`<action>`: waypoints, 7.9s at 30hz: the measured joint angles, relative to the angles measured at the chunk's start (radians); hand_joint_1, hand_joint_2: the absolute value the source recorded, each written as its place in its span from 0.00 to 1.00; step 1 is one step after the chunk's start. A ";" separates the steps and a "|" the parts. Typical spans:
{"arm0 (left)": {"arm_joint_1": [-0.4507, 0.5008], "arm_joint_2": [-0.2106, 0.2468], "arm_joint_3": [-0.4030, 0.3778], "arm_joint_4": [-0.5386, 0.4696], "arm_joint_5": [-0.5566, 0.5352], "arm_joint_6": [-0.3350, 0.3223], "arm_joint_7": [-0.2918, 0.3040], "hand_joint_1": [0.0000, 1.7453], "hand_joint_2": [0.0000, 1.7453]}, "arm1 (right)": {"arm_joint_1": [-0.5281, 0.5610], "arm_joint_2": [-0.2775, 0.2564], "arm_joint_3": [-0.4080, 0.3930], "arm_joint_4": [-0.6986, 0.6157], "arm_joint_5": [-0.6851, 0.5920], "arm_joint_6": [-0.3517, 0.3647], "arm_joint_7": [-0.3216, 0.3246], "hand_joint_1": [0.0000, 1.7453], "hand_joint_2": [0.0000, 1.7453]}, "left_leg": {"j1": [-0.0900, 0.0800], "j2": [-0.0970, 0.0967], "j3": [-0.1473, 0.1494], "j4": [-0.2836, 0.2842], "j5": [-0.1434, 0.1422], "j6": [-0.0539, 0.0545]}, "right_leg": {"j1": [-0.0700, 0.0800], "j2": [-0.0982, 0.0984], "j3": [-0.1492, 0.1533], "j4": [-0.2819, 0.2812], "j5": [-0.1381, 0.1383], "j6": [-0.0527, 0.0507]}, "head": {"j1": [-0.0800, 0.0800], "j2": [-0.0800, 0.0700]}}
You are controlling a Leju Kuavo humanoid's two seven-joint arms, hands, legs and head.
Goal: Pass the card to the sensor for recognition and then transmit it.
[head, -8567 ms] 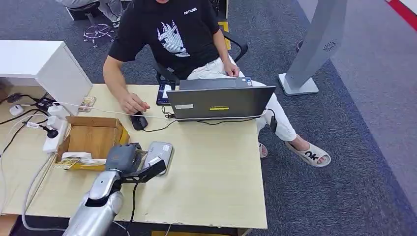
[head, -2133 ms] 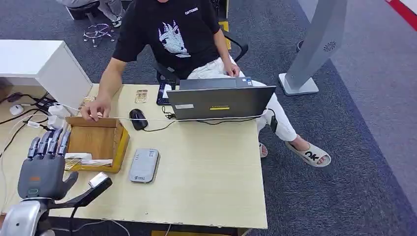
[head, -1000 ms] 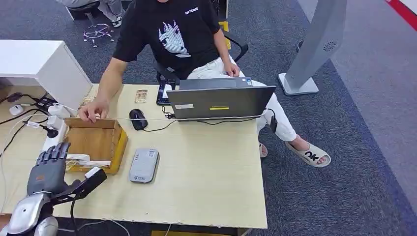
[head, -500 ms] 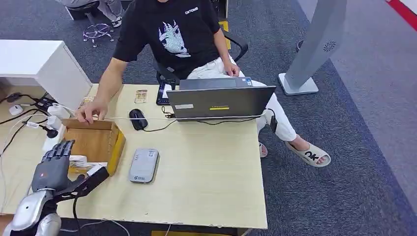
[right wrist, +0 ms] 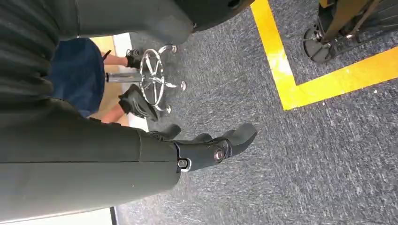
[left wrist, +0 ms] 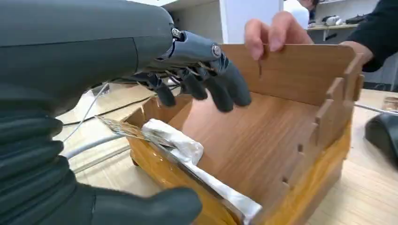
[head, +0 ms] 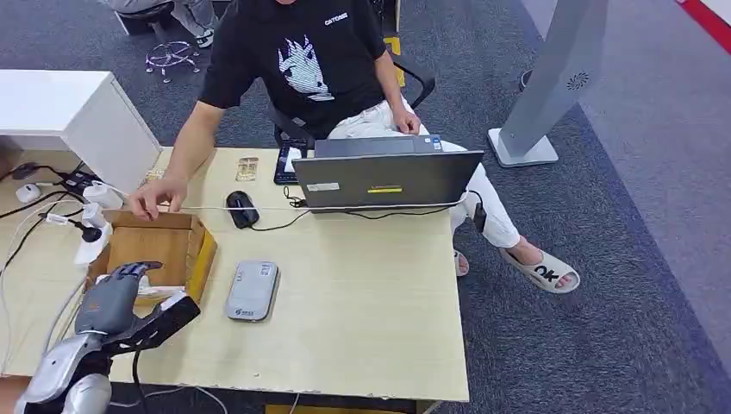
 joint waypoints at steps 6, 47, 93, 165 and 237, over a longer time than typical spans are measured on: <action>0.000 0.015 -0.021 -0.002 0.000 -0.008 0.003 0.53 1.00 | 0.000 0.000 -0.010 0.000 0.002 0.005 -0.002 0.00 1.00 | 0.000 0.000 0.000 0.000 0.000 0.000 | 0.000 0.000 0.000 0.000 0.000 0.000 | 0.000 0.000; -0.034 0.074 -0.029 0.001 -0.087 -0.010 0.114 1.00 1.00 | 0.000 -0.001 -0.044 0.000 0.031 0.004 -0.002 0.00 1.00 | 0.000 0.001 0.000 0.000 0.000 0.000 | 0.000 0.001 0.000 0.000 0.000 0.000 | 0.000 0.000; -0.057 0.021 -0.029 -0.016 -0.150 0.082 0.140 0.00 1.00 | -0.001 0.000 -0.067 0.000 0.051 0.006 0.002 0.00 1.00 | 0.000 0.000 0.000 0.000 0.000 0.000 | 0.000 0.001 0.000 0.000 0.000 0.000 | 0.000 0.000; 0.187 0.065 0.081 -0.345 -0.290 0.012 0.200 0.00 1.00 | -0.005 0.017 -0.183 0.000 0.031 -0.009 -0.008 0.00 1.00 | 0.000 0.000 0.000 -0.001 0.000 0.000 | 0.000 -0.001 0.000 0.000 -0.001 -0.001 | 0.000 0.000; 0.036 0.066 0.052 -0.010 -0.100 -0.048 0.126 0.47 1.00 | -0.011 0.013 -0.185 0.000 0.115 0.021 -0.002 0.00 1.00 | 0.000 0.000 0.000 -0.001 0.000 0.000 | 0.000 0.000 0.000 0.000 -0.001 -0.001 | 0.000 0.000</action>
